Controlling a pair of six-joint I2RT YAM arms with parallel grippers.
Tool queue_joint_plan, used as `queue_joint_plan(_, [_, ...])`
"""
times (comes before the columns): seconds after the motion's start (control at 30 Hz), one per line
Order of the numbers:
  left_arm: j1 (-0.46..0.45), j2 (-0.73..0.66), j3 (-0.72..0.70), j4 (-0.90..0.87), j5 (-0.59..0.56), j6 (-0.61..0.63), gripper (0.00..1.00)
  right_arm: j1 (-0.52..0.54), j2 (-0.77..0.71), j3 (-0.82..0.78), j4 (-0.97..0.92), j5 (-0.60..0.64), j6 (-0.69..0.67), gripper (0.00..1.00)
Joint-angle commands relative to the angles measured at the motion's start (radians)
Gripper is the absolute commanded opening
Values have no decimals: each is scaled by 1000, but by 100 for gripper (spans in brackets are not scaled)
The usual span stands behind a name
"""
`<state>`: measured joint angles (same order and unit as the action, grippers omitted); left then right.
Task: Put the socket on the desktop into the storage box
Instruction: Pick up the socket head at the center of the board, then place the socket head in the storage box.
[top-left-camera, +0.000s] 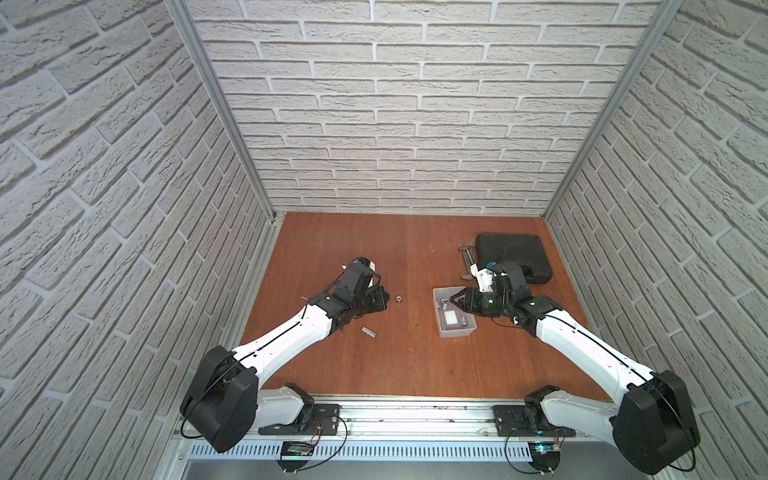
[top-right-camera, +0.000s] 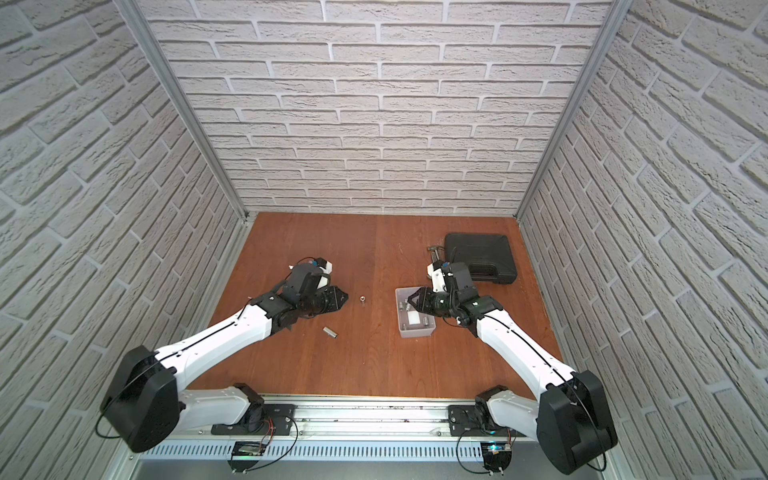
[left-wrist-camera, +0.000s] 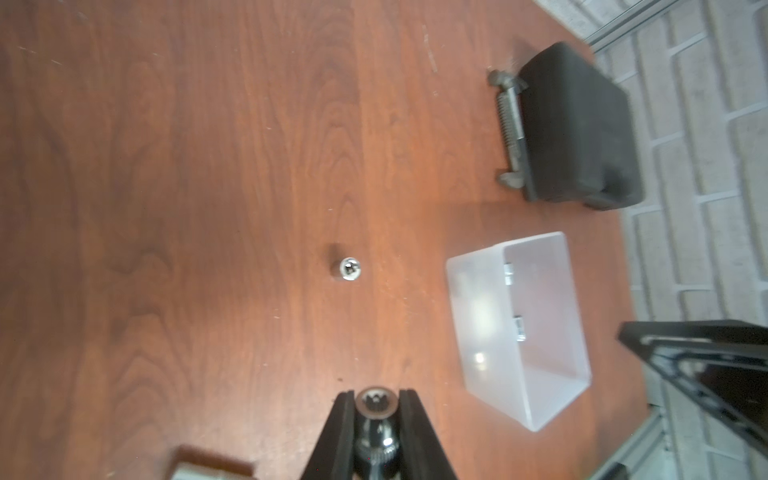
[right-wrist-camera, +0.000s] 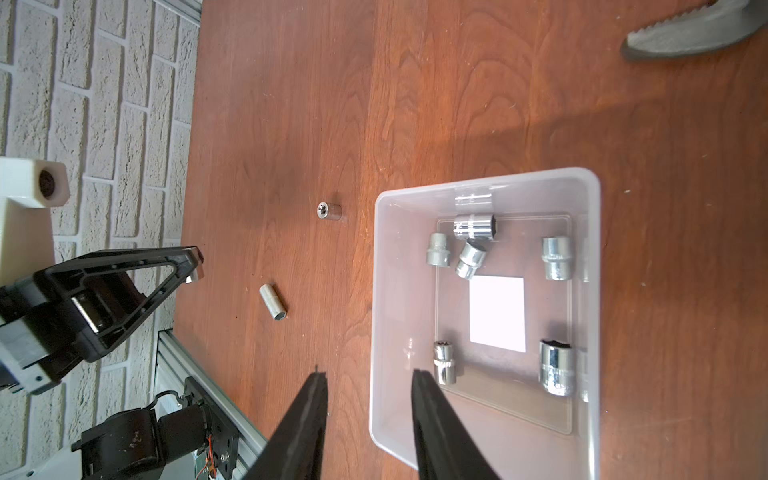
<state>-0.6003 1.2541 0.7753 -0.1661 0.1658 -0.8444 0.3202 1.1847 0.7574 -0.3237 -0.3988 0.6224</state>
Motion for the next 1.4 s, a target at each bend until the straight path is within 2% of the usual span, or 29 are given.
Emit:
queue_joint_plan(0.0, [5,-32,-44,194,107,-82,0,16,3,26,48,-14,18,39])
queue_joint_plan(0.13, [4,-25,-94,345,182,-148,0,25,2,22,81,-45,40,39])
queue_joint_plan(0.43, [-49,-3,-135,558,276,-173,0,31,34,10,180,-125,94,39])
queue_joint_plan(0.8, [-107,45,-93,599,304,-135,0,30,35,9,132,-73,64,37])
queue_joint_plan(0.9, [-117,47,-77,564,281,-113,0,29,27,20,78,-13,46,35])
queue_joint_plan(1.1, [-167,74,7,386,178,-11,0,22,-6,36,-63,200,37,32])
queue_joint_plan(1.37, [-197,183,103,378,173,16,0,0,-37,54,-199,321,49,31])
